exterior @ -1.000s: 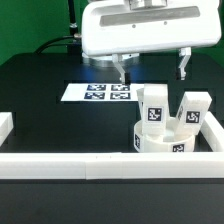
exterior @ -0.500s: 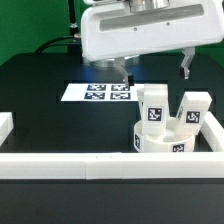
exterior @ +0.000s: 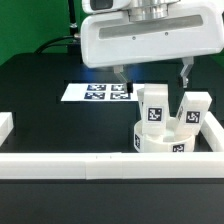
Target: Assemble stool
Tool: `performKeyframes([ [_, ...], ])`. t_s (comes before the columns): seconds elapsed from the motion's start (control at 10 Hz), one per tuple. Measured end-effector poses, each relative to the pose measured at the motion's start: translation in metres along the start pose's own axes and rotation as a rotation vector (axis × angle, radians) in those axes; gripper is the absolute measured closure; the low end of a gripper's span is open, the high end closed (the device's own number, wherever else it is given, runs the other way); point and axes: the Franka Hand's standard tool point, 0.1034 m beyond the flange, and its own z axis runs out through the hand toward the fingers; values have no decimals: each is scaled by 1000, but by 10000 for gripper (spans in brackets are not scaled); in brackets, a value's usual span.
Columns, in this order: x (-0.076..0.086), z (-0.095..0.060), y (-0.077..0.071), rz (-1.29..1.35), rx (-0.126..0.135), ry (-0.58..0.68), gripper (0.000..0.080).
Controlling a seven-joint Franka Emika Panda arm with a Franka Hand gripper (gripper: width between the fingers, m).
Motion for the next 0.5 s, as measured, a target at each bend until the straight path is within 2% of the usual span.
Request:
performKeyframes([
  [0.1,0,1,0,21,-1,-4,150],
  [0.2,2,2,0,101,-30,-20,150],
  [0.3,8,2,-4,118,-78,-16,150],
  [0.4,10,5,-8,112,-115,-6,150],
  [0.5,10,7,-10,90,-128,-6,150],
])
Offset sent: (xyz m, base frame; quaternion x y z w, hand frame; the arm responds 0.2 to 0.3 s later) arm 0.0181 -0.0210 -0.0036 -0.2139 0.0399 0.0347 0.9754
